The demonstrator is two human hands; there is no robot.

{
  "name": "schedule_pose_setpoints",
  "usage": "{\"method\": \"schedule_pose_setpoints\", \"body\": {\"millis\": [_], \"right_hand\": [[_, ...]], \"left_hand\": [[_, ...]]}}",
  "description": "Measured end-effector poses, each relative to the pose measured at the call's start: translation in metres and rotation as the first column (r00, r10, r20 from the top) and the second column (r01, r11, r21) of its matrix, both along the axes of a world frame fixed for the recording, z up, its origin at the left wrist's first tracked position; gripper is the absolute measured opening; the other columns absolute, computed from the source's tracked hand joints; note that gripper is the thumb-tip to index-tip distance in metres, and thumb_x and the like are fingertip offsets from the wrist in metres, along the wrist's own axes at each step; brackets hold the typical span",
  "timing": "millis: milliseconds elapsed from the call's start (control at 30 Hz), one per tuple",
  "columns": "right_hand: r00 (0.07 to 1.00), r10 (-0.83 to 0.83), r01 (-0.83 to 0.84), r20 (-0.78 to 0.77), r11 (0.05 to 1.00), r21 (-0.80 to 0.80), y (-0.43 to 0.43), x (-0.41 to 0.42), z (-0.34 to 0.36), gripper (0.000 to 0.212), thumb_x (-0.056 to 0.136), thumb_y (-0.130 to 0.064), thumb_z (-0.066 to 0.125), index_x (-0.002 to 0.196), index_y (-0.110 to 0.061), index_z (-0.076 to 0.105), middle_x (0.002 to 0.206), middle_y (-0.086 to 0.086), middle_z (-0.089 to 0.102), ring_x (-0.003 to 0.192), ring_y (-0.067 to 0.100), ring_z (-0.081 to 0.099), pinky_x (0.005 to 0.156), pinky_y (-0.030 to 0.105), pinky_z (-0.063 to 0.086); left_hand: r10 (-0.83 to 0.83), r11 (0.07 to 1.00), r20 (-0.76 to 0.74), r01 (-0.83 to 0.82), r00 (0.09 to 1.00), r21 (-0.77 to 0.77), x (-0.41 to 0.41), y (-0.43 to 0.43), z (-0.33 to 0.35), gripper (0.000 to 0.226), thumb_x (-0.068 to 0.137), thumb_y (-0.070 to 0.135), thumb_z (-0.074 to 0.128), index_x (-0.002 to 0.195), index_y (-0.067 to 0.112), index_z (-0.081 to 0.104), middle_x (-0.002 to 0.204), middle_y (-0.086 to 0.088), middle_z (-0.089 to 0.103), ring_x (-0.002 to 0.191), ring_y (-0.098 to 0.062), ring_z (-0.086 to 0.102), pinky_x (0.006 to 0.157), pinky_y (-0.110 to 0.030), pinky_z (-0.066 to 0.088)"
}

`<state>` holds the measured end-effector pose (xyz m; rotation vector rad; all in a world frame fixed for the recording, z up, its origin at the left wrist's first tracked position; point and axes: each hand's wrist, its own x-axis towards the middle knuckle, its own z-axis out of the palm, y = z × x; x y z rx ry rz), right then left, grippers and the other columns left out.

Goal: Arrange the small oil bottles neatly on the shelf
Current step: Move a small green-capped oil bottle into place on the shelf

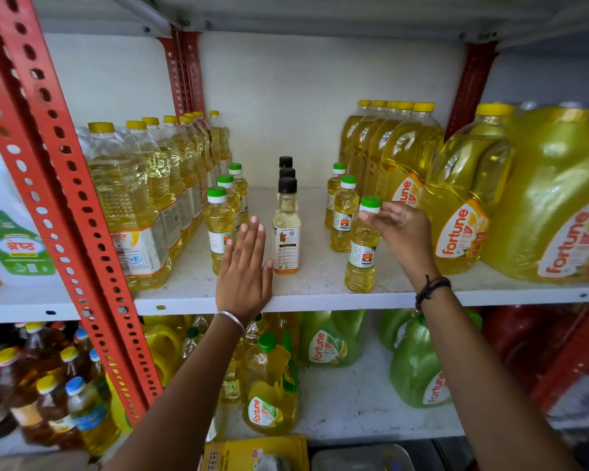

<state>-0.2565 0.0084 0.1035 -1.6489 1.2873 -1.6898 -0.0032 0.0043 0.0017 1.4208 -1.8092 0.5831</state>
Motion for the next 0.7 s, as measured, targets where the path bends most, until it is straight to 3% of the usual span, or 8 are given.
{"method": "schedule_pose_setpoints", "body": {"millis": [200, 300, 467, 567, 700], "right_hand": [[1.000, -0.011, 0.011, 0.013, 1.000, -0.018, 0.004, 0.002, -0.004, 0.035, 0.077, -0.022, 0.074, 0.108, -0.009, 0.066, 0.099, 0.003, 0.070, 0.087, 0.008, 0.066, 0.071, 0.013, 0.050], [1.000, -0.025, 0.025, 0.008, 0.999, -0.029, 0.007, 0.005, -0.007, 0.033, 0.078, -0.023, 0.073, 0.108, -0.010, 0.065, 0.099, 0.003, 0.069, 0.085, 0.003, 0.064, 0.069, 0.007, 0.049], [0.995, -0.102, 0.101, -0.016, 0.994, -0.035, 0.016, 0.005, -0.009, 0.041, 0.079, -0.028, 0.072, 0.115, -0.012, 0.062, 0.110, 0.003, 0.067, 0.102, 0.012, 0.062, 0.087, 0.028, 0.050], [0.965, -0.263, 0.261, 0.005, 0.953, -0.151, 0.021, 0.007, -0.012, 0.051, 0.079, -0.033, 0.070, 0.123, -0.011, 0.056, 0.124, 0.002, 0.061, 0.113, 0.011, 0.053, 0.091, 0.021, 0.043], [0.942, -0.328, 0.331, 0.073, 0.865, -0.377, 0.035, 0.051, -0.008, 0.042, 0.085, -0.025, 0.066, 0.122, -0.008, 0.055, 0.122, 0.005, 0.062, 0.114, 0.011, 0.052, 0.090, 0.000, 0.032]], "left_hand": [[0.011, 1.000, -0.001, -0.011, 1.000, 0.016, 0.000, 0.001, 0.001, 0.061, 0.099, 0.034, 0.025, 0.151, 0.006, 0.015, 0.159, -0.007, 0.010, 0.148, -0.016, 0.000, 0.119, -0.033, -0.003], [0.009, 1.000, 0.010, -0.009, 1.000, 0.021, -0.001, 0.000, 0.003, 0.061, 0.098, 0.034, 0.026, 0.151, 0.007, 0.016, 0.159, -0.006, 0.010, 0.147, -0.015, -0.002, 0.119, -0.033, -0.004], [-0.041, 0.999, -0.027, 0.042, 0.999, 0.021, 0.000, 0.006, 0.004, 0.060, 0.099, 0.035, 0.025, 0.151, 0.008, 0.015, 0.159, -0.006, 0.009, 0.147, -0.015, -0.001, 0.119, -0.033, -0.005], [-0.037, 0.999, -0.064, 0.036, 0.997, -0.019, 0.009, 0.010, 0.005, 0.059, 0.099, 0.033, 0.026, 0.152, 0.009, 0.014, 0.159, -0.006, 0.009, 0.147, -0.014, -0.002, 0.118, -0.033, -0.007], [0.025, 0.998, -0.068, -0.029, 0.997, -0.054, 0.055, 0.020, 0.010, 0.059, 0.099, 0.033, 0.027, 0.151, 0.008, 0.017, 0.159, -0.007, 0.013, 0.147, -0.014, -0.001, 0.118, -0.035, -0.006]]}}
